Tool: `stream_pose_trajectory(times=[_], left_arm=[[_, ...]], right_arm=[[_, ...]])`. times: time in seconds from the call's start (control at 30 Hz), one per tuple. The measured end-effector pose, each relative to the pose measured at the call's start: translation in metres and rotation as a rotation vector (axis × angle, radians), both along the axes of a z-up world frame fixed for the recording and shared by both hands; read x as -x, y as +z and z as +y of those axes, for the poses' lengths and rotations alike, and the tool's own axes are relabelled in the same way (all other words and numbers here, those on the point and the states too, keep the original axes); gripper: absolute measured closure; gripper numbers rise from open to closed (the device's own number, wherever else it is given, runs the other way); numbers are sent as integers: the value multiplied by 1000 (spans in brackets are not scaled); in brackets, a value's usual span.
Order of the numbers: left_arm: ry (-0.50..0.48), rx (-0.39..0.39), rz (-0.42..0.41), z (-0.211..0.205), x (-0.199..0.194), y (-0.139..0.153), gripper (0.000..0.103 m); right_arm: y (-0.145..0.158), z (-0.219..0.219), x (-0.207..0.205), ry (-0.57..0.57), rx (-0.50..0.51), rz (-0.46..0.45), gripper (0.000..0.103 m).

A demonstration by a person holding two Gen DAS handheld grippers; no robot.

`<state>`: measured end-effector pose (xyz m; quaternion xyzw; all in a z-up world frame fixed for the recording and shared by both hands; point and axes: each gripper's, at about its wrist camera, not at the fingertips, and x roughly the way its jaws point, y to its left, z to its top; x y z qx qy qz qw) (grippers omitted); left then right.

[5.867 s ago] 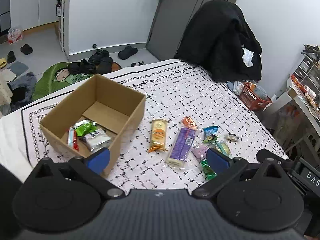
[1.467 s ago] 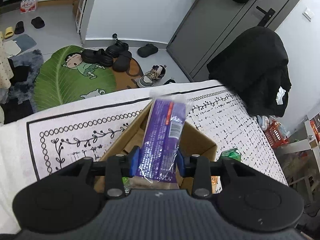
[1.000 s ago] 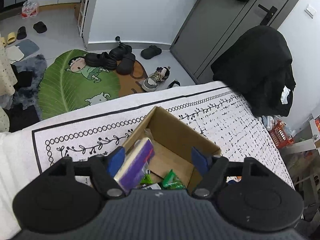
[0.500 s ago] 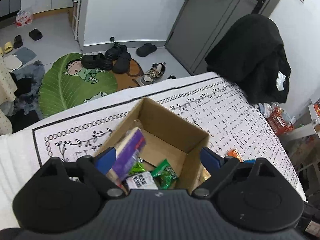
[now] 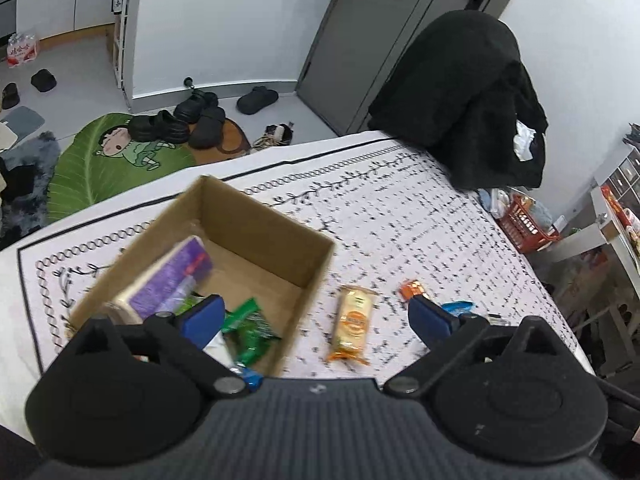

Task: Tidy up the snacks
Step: 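Move both tools back over the remaining snacks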

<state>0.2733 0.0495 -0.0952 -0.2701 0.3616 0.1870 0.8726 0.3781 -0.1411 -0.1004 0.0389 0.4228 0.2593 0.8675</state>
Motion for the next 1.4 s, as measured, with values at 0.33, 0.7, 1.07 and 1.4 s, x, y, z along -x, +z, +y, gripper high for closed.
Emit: stream_pose_trajectory(times=[0.33,0.7,1.07,1.4], left_arm=[[-33,-23,8,-38,-25,-9,3],[-49,-51,9,-61,-48,-31,5],[-71,-73,89,-77,-82,-73,13],[-48,-94,157,-72,-106,-111,20]], right_arm=[[-1,-41,-7,0,2,-22,12],[-31,-76,-29,-8,74,-3,19],[-61,-84,-52,-20,131,27,27],[-89,-70,-77,-46,214,45,29]])
